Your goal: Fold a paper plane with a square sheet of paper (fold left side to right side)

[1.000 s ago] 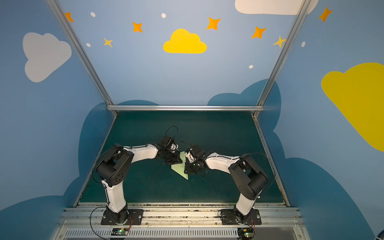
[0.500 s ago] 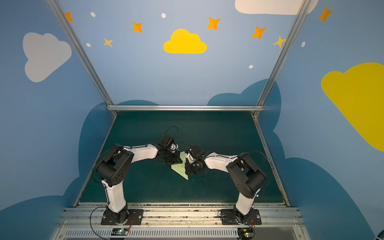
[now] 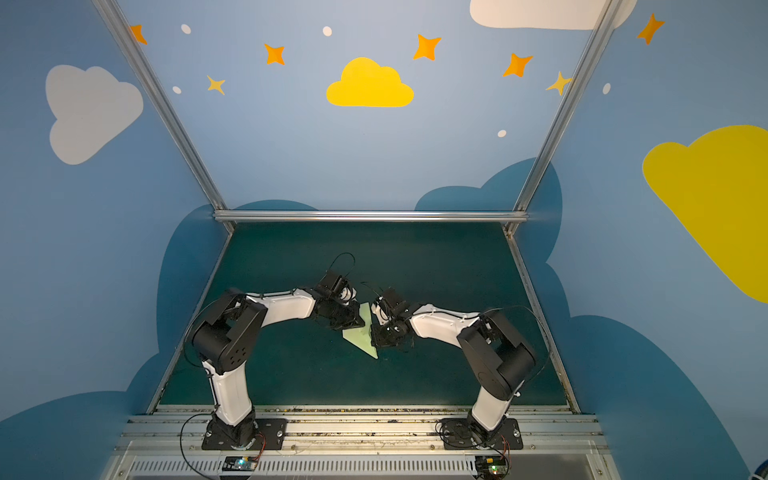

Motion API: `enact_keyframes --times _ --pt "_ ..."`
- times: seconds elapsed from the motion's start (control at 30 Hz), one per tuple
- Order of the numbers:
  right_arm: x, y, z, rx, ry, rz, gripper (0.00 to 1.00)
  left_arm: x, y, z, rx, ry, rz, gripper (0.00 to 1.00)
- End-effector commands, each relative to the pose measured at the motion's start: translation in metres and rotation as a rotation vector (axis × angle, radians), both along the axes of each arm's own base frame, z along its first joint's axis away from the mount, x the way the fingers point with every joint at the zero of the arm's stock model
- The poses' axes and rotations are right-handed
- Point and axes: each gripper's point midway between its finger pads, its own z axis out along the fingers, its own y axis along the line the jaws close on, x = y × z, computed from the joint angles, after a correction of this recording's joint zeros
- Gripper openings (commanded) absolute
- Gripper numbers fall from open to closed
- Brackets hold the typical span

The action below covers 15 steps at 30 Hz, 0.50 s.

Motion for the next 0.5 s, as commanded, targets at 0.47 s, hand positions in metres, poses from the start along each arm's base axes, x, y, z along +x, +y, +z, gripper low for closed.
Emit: enact_keyframes --times 0.47 --pt "-0.01 0.026 0.002 -0.046 -0.013 0.062 0.0 -0.011 0.021 -0.024 0.101 0.045 0.034 0.04"
